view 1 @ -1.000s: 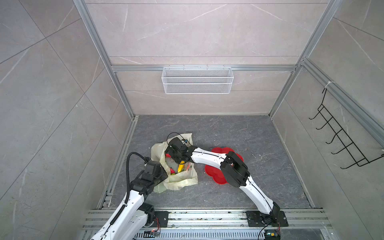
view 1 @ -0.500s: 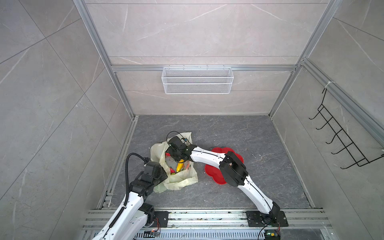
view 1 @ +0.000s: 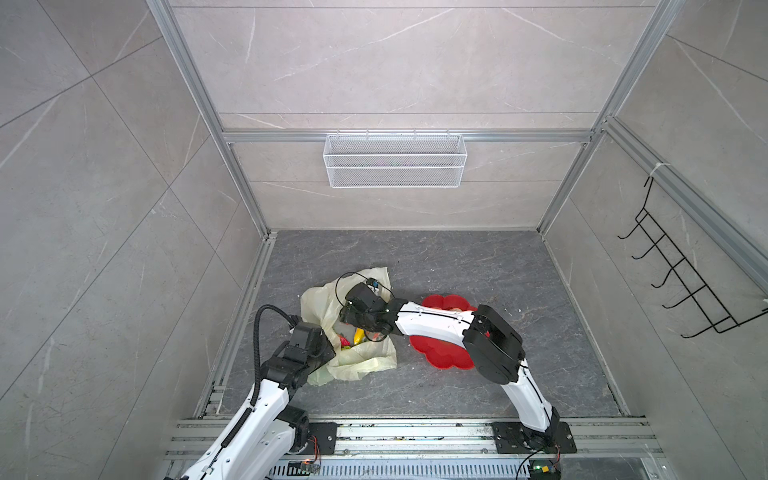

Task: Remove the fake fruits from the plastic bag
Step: 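Close the right gripper on the red apple inside the bag, then lift the red apple out of the bag and carry it over the red plate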

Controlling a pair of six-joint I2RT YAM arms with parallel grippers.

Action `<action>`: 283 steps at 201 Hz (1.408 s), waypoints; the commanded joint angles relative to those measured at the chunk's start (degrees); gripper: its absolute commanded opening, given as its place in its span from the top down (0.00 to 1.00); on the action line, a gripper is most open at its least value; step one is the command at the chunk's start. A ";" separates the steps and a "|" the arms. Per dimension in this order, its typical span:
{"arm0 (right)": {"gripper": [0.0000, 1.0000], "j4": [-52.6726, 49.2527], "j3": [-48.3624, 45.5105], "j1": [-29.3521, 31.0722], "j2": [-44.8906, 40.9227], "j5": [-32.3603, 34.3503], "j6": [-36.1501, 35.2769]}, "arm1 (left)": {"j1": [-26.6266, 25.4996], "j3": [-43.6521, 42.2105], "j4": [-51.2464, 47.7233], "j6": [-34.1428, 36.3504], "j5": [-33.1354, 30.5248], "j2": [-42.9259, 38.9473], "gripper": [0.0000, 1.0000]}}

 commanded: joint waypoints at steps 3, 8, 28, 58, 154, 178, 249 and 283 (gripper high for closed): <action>0.39 3.48 -6.53 0.54 -7.36 0.48 -7.85 | 0.37 2.60 0.30 0.34 -0.39 0.93 1.00; 0.39 3.77 -7.79 0.69 -8.40 0.52 -8.59 | 0.37 2.71 0.54 0.25 -0.38 1.17 1.00; 0.39 5.65 -12.96 0.83 -12.52 0.04 -11.01 | 0.43 3.24 1.17 0.16 -0.29 2.35 1.00; 0.39 8.25 -20.61 1.17 -18.36 1.47 -14.24 | 0.46 3.60 2.07 0.73 -0.36 4.18 1.00; 0.42 0.71 -33.87 1.40 -37.59 14.41 -26.22 | 0.46 4.41 1.99 1.13 -0.18 6.58 1.00; 0.42 -1.87 -36.26 1.48 -41.60 16.82 -27.91 | 0.42 4.62 1.95 1.31 -0.28 6.99 1.00; 0.42 -15.37 -43.44 1.44 -51.61 25.59 -27.26 | 0.46 1.65 3.14 0.32 -1.55 4.73 1.00; 0.41 -19.05 -47.44 1.56 -53.05 28.39 -24.09 | 0.42 0.62 3.38 -0.21 -2.04 4.03 1.00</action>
